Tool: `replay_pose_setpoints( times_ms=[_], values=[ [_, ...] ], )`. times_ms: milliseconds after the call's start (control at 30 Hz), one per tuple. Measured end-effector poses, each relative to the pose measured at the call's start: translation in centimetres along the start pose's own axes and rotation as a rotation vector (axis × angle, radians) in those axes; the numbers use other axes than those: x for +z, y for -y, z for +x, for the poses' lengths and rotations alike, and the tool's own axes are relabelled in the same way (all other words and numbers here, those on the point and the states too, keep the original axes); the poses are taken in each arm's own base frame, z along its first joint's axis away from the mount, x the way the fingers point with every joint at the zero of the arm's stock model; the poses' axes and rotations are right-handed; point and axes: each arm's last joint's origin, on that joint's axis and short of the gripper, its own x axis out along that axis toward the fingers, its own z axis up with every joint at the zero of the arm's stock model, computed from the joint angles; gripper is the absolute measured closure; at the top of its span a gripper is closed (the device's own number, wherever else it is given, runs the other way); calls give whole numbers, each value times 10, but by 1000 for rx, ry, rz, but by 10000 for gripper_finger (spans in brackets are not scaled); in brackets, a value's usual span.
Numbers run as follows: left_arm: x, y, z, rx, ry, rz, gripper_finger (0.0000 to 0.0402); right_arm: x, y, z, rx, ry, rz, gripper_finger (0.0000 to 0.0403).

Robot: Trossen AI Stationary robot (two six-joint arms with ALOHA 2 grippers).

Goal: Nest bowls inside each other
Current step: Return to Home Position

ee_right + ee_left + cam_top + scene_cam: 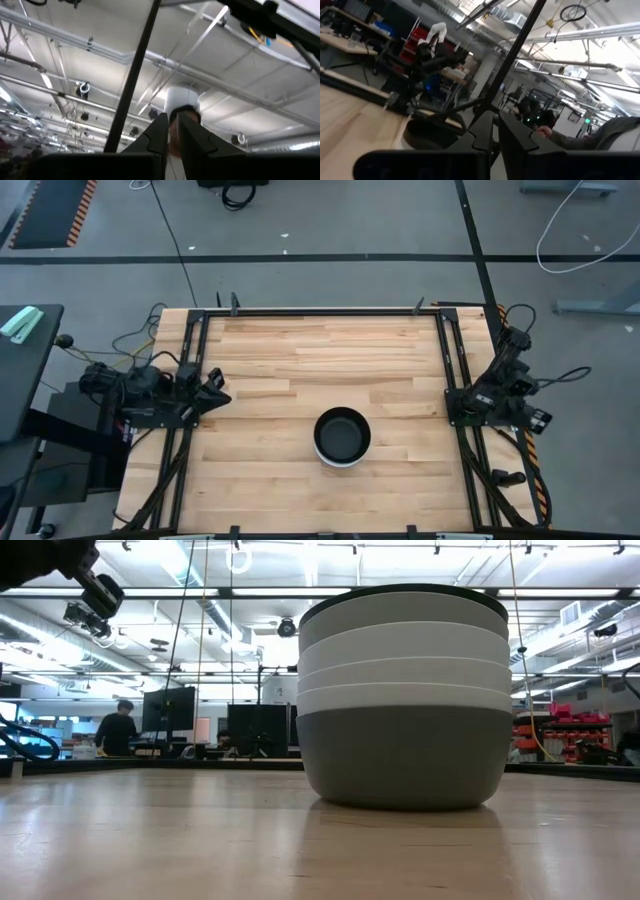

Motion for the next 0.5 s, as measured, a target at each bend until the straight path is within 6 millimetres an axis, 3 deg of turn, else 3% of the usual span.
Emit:
replay_pose_setpoints(
  times_ms=[500],
  values=[
    [-4,-2,0,25,-39,15,363,-27,12,-7,-136,-304,-149,354]
  ],
)
